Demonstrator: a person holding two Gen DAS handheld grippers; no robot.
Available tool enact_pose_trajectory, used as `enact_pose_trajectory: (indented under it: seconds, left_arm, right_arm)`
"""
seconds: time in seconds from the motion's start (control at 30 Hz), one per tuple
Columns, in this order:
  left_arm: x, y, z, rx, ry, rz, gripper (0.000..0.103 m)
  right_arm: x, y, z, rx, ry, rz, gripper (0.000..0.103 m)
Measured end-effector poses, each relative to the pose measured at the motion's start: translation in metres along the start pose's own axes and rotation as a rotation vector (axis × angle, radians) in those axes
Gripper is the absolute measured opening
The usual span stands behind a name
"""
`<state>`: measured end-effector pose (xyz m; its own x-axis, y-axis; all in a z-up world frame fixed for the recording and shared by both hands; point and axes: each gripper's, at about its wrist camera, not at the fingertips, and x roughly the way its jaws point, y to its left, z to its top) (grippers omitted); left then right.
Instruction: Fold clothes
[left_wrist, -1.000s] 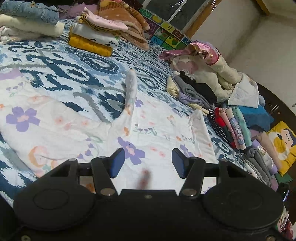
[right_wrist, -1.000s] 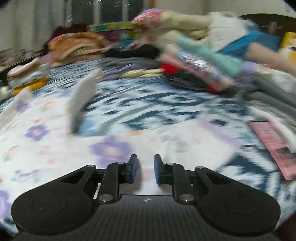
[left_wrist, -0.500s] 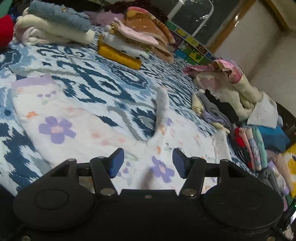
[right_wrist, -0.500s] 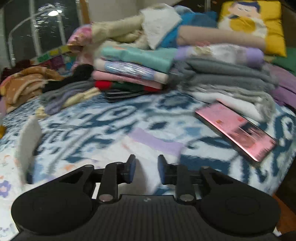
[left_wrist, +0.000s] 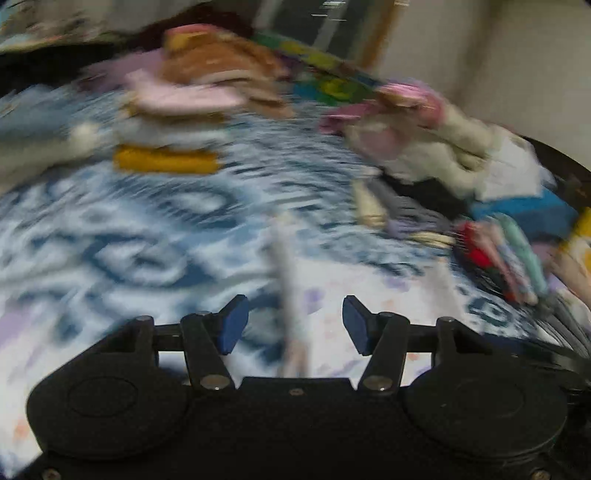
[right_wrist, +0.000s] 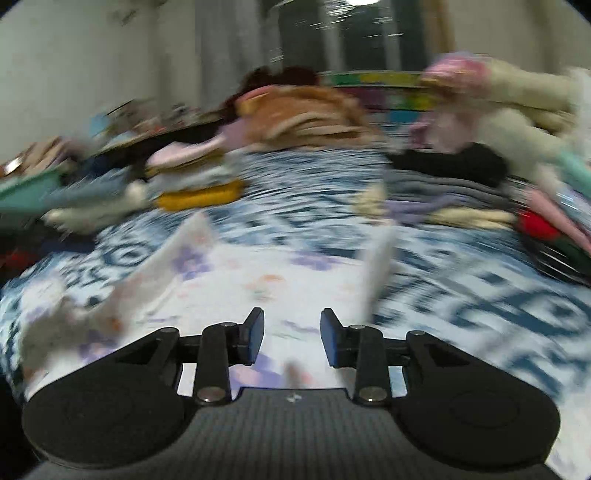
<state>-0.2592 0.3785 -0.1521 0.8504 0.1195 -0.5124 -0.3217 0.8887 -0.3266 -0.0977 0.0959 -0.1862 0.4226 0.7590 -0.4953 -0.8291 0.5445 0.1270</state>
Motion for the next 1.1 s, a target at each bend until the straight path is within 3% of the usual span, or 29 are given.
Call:
enact_pose_trajectory:
  seconds: [0.13, 0.2, 0.37, 0.43, 0.7, 0.8, 0.83, 0.87, 0.9, 0.93, 0.97, 1.03, 1.1]
  left_arm:
    - [0.038, -0.009, 0.006, 0.095, 0.033, -0.075, 0.054]
    - [0.052, 0.001, 0.001, 0.101, 0.058, -0.078, 0.053]
    - [0.083, 0.036, -0.010, 0.051, 0.189, 0.069, 0.052]
    - [0.085, 0.043, -0.011, 0.030, 0.191, 0.073, 0.052]
    - [0.079, 0.056, -0.005, 0.013, 0.167, 0.125, 0.052]
    - [0.077, 0.056, -0.004, 0.031, 0.164, 0.161, 0.053]
    - [0.076, 0.055, -0.004, 0.043, 0.159, 0.184, 0.053]
    - [0.075, 0.053, -0.004, 0.062, 0.152, 0.232, 0.048]
    - [0.076, 0.052, -0.004, 0.096, 0.152, 0.312, 0.037]
    - [0.077, 0.054, -0.004, 0.116, 0.153, 0.364, 0.036]
    - [0.074, 0.059, -0.003, 0.082, 0.149, 0.352, 0.036]
    - [0.063, 0.067, 0.007, -0.046, 0.103, 0.241, 0.036]
    - [0.058, 0.056, 0.017, -0.024, 0.064, 0.201, 0.036]
  right_arm:
    - [0.031, 0.003, 0.016, -0.021, 0.038, 0.013, 0.035]
    - [0.040, -0.006, 0.016, -0.014, 0.053, -0.005, 0.035]
    - [0.049, -0.055, -0.005, 0.147, 0.143, -0.072, 0.033]
    - [0.048, -0.064, -0.007, 0.193, 0.142, -0.080, 0.029]
    - [0.046, -0.079, -0.010, 0.268, 0.127, -0.080, 0.026]
    - [0.048, -0.089, -0.011, 0.311, 0.121, -0.080, 0.019]
    - [0.048, -0.092, -0.012, 0.327, 0.119, -0.080, 0.016]
    - [0.048, -0.095, -0.012, 0.343, 0.116, -0.078, 0.015]
    - [0.047, -0.096, -0.013, 0.352, 0.113, -0.078, 0.015]
    - [0.046, -0.096, -0.012, 0.355, 0.110, -0.081, 0.015]
    - [0.046, -0.096, -0.012, 0.355, 0.110, -0.084, 0.015]
    - [0.043, -0.095, -0.009, 0.373, 0.100, -0.073, 0.021]
    - [0.041, -0.097, -0.005, 0.402, 0.073, -0.060, 0.029]
